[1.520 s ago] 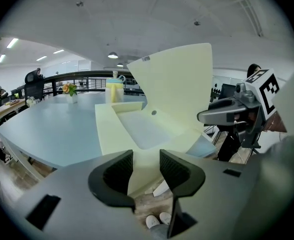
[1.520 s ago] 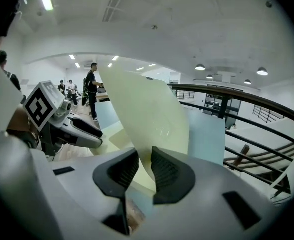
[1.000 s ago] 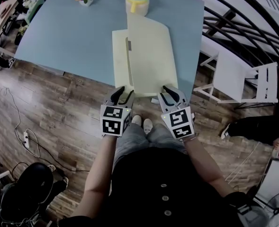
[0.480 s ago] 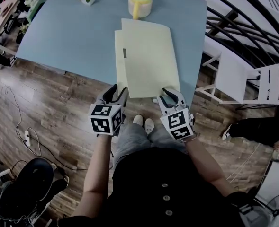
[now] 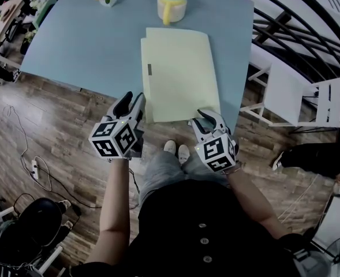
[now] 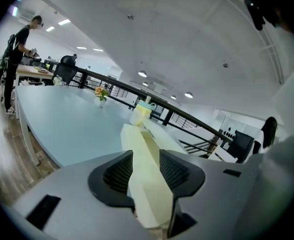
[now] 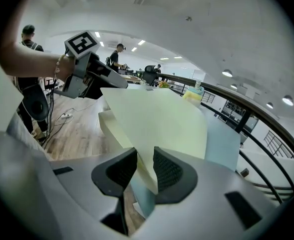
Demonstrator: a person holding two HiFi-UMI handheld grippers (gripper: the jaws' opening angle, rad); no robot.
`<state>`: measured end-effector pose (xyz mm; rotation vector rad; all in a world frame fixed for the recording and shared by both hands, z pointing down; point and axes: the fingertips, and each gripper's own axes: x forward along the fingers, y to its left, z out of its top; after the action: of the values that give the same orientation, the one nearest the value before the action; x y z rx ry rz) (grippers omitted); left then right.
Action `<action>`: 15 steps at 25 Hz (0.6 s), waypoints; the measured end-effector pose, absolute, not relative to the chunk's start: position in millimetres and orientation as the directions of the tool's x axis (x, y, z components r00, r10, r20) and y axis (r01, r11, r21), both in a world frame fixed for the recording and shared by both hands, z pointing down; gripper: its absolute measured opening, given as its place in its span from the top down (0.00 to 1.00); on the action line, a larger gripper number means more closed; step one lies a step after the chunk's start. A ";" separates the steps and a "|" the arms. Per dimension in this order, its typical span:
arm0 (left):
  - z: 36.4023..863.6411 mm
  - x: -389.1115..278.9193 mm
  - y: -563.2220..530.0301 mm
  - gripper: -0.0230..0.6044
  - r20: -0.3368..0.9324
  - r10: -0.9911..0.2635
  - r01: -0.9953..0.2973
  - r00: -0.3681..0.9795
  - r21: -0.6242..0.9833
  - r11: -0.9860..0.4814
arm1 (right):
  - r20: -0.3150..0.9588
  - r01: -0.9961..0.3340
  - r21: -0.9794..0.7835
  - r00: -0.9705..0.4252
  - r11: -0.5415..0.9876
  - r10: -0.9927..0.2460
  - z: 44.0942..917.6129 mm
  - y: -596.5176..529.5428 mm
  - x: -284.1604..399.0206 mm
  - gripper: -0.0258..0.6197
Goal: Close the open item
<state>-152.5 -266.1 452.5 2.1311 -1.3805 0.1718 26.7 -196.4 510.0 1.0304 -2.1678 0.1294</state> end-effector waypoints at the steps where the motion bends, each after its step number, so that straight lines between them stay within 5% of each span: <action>1: 449.6 -151.9 -268.7 0.70 0.394 -0.793 -0.857 0.465 0.424 -0.292 | 0.647 -0.709 0.205 -0.420 0.675 -0.637 510.1 -196.3 26.7 0.80; 15: 456.4 -114.7 -304.2 0.64 0.386 -0.709 -0.767 0.590 0.542 -0.343 | 0.647 -0.701 0.216 -0.418 0.679 -0.637 508.9 -194.6 27.2 0.81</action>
<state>-114.7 -304.2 456.4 2.1165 -1.1659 0.1062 27.2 -194.6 508.9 1.0241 -2.1635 0.1128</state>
